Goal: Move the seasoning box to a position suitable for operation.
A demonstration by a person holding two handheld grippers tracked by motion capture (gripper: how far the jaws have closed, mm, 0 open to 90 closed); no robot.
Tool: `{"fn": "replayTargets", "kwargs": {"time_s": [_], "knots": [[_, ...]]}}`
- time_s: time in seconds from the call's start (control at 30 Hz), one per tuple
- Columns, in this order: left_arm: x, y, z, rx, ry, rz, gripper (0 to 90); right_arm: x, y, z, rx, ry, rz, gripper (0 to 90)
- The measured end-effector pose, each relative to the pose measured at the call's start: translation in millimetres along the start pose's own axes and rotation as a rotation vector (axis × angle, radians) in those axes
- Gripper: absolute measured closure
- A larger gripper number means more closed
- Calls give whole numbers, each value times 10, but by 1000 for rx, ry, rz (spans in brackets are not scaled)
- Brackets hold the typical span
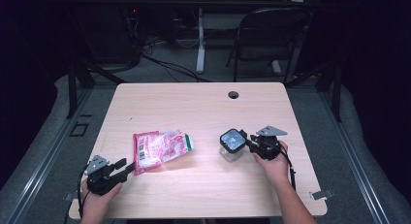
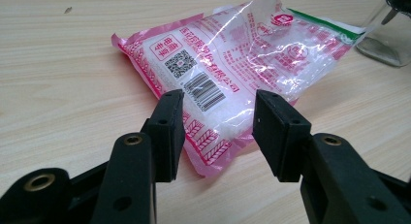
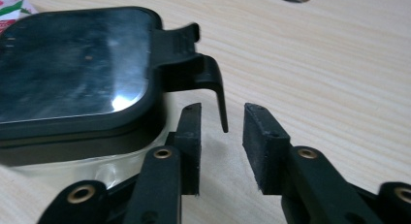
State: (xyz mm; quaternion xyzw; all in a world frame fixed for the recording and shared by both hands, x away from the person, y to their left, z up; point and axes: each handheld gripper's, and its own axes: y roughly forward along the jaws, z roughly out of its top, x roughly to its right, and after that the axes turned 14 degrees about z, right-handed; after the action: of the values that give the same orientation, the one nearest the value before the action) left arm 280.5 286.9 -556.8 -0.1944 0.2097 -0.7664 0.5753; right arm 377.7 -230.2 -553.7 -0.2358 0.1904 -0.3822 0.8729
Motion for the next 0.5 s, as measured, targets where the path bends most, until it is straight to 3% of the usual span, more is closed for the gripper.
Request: {"fn": "replayTargets", "kwargs": {"time_s": [0.17, 0.4, 0.5], "knots": [[8, 16, -4, -7, 9, -3, 557, 63, 88, -36, -11, 8, 7, 704], [-8, 23, -11, -10, -1, 1, 565, 63, 187, 8, -33, -50, 17, 721], [-13, 27, -14, -8, -7, 3, 568, 50, 221, 34, -33, -53, 12, 779]]}}
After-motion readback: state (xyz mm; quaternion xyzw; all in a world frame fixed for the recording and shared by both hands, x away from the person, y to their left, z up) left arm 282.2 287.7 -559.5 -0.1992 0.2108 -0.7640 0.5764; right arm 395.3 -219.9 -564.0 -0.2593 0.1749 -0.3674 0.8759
